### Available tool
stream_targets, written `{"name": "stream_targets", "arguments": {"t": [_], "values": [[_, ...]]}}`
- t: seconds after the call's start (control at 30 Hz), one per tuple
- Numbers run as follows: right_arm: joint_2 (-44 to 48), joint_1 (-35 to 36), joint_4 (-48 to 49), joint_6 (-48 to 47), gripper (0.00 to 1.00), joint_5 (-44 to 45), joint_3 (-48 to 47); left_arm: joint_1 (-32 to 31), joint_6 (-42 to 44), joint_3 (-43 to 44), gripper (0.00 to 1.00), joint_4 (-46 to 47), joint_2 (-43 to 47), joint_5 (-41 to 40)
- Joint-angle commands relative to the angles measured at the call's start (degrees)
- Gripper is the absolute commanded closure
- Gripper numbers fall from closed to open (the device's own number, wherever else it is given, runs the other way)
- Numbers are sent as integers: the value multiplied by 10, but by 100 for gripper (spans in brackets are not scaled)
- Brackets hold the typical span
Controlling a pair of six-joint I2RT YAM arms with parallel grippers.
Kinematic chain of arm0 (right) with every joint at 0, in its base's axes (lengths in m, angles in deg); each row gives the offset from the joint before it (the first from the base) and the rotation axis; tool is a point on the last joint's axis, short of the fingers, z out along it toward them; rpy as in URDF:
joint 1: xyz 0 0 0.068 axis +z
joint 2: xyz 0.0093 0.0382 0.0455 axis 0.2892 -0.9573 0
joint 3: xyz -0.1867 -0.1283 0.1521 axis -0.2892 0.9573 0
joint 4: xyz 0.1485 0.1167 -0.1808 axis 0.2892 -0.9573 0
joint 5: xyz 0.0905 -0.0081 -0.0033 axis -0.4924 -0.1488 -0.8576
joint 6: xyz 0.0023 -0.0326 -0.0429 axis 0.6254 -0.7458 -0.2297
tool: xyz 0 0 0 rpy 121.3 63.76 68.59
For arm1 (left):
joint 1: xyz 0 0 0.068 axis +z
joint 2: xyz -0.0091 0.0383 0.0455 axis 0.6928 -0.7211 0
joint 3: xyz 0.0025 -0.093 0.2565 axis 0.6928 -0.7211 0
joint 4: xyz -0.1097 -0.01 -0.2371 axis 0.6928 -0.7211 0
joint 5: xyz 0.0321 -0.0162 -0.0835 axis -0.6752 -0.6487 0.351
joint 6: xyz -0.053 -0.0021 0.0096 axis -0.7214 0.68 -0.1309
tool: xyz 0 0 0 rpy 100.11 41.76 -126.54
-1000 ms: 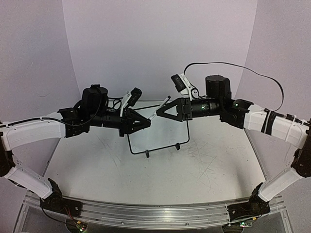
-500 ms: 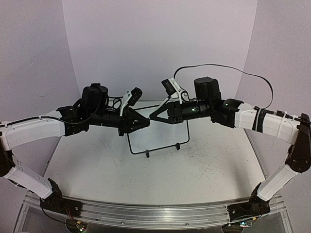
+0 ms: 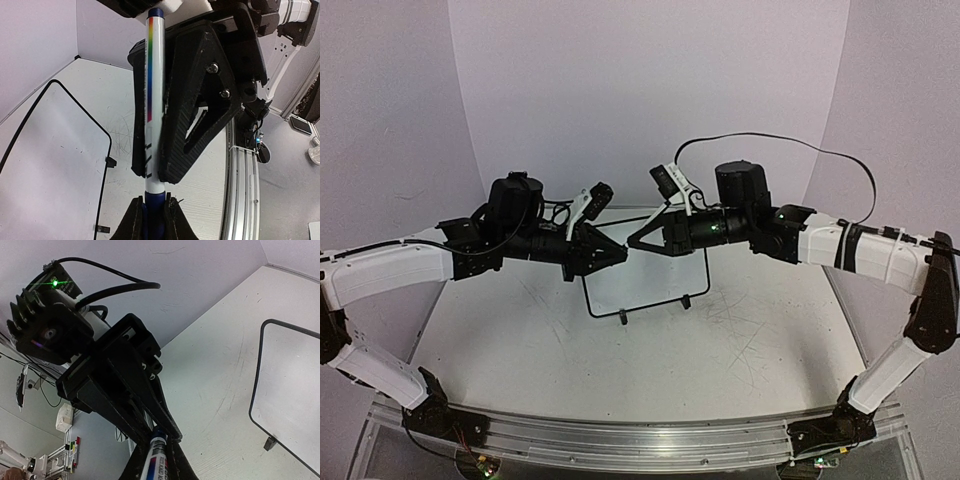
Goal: Write a sentence on the whiteboard
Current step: Open the pen cap from the whiteboard marker.
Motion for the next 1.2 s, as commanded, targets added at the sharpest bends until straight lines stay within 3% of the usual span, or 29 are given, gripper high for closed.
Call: {"name": "stream_targets", "arguments": {"t": [0.0, 0.37, 0.53, 0.63, 1.17], "values": [[-6, 6, 28, -2, 92, -4, -29, 0, 8, 31, 100, 7, 7, 6], [-12, 6, 43, 7, 89, -7, -30, 0, 6, 30, 100, 6, 5, 6], [-11, 7, 51, 14, 100, -1, -26, 0, 6, 28, 100, 6, 6, 4], [-8, 6, 65, 23, 100, -1, -19, 0, 6, 26, 100, 6, 7, 2], [63, -14, 152, 75, 100, 106, 71, 0, 4, -4, 100, -6, 32, -31]]}}
